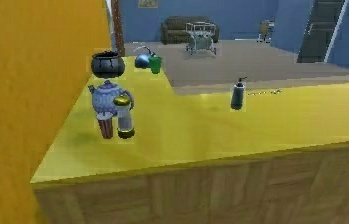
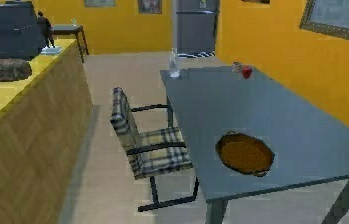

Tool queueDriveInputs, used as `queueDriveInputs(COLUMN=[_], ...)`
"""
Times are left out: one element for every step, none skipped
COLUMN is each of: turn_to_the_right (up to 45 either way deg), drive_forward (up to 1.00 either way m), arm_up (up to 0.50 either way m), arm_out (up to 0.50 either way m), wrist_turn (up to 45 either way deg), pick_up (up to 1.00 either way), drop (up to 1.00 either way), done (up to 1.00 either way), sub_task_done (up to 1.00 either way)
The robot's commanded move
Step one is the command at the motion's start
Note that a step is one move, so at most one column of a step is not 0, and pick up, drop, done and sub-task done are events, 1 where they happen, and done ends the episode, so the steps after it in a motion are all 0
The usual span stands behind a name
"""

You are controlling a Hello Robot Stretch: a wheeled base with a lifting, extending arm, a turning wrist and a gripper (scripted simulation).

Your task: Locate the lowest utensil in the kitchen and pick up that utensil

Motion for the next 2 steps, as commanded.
queueDriveInputs(turn_to_the_right=[33.0,0.0], drive_forward=[0.00,0.45], arm_up=[0.00,0.00], arm_out=[0.00,0.00], wrist_turn=[0.0,0.0], pick_up=[0.00,0.00], drop=[0.00,0.00], done=[0.00,0.00], sub_task_done=[0.00,0.00])
